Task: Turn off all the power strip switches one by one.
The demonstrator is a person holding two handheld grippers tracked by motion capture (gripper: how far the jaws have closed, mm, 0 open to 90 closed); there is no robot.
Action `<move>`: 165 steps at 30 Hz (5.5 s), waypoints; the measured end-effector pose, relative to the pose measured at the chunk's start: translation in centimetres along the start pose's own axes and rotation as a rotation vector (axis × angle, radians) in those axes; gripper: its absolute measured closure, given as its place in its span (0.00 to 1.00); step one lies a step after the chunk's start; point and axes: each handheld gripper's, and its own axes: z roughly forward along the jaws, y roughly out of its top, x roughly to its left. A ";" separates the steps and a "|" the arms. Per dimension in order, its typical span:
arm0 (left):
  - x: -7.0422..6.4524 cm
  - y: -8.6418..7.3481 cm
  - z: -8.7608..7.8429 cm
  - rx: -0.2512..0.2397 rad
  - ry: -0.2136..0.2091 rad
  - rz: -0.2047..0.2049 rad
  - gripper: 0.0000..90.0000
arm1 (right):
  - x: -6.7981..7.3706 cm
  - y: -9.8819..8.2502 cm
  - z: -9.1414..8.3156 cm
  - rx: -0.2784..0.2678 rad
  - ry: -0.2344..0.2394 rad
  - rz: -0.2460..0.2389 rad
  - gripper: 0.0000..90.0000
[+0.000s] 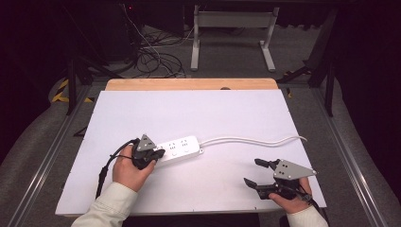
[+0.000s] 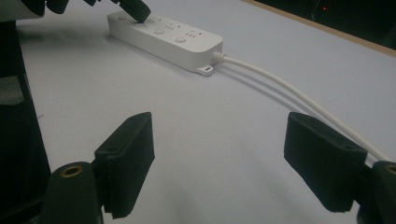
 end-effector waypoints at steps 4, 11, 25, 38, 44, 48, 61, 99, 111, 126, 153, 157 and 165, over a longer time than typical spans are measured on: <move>0.0 1.2 -1.9 -0.081 -0.022 -0.007 1.00 | -0.2 -0.1 0.0 -0.003 -0.004 0.006 0.28; 0.2 1.4 -2.5 -0.089 -0.035 -0.019 1.00 | 0.0 0.0 0.0 0.001 -0.002 -0.001 0.28; -1.6 3.4 0.8 -0.046 -0.099 0.025 1.00 | 0.0 0.0 0.2 0.005 0.002 -0.001 0.28; -1.4 3.1 1.7 -0.009 -0.068 0.038 1.00 | -0.1 -0.1 0.1 0.002 0.001 0.002 0.28; -1.4 2.9 2.3 0.037 -0.056 0.060 1.00 | -0.1 -0.1 0.1 0.000 0.004 0.004 0.28; -1.4 2.8 2.7 0.054 -0.057 0.064 1.00 | -0.1 -0.1 0.1 0.000 0.004 0.004 0.28; -1.5 2.5 3.2 0.083 -0.062 0.063 1.00 | -0.1 -0.1 0.1 0.002 0.004 0.000 0.28; -1.1 3.5 1.1 -0.069 -0.097 0.023 1.00 | 0.0 0.0 0.2 0.005 0.009 -0.002 0.28; -2.2 5.0 1.8 -0.078 -0.111 0.057 1.00 | -0.1 0.0 0.2 0.002 0.008 0.001 0.28; -3.5 6.0 5.1 -0.014 -0.122 0.097 1.00 | -0.1 -0.2 0.2 0.005 0.010 0.003 0.28; -2.9 4.8 5.9 0.066 -0.103 0.109 1.00 | 0.0 -0.1 0.1 0.005 0.011 -0.003 0.28; -2.8 4.6 6.0 0.056 -0.114 0.088 1.00 | 0.0 -0.1 0.1 0.004 0.012 -0.002 0.28; -2.7 4.5 6.0 0.052 -0.124 0.085 1.00 | 0.0 -0.1 0.1 0.006 0.014 -0.001 0.28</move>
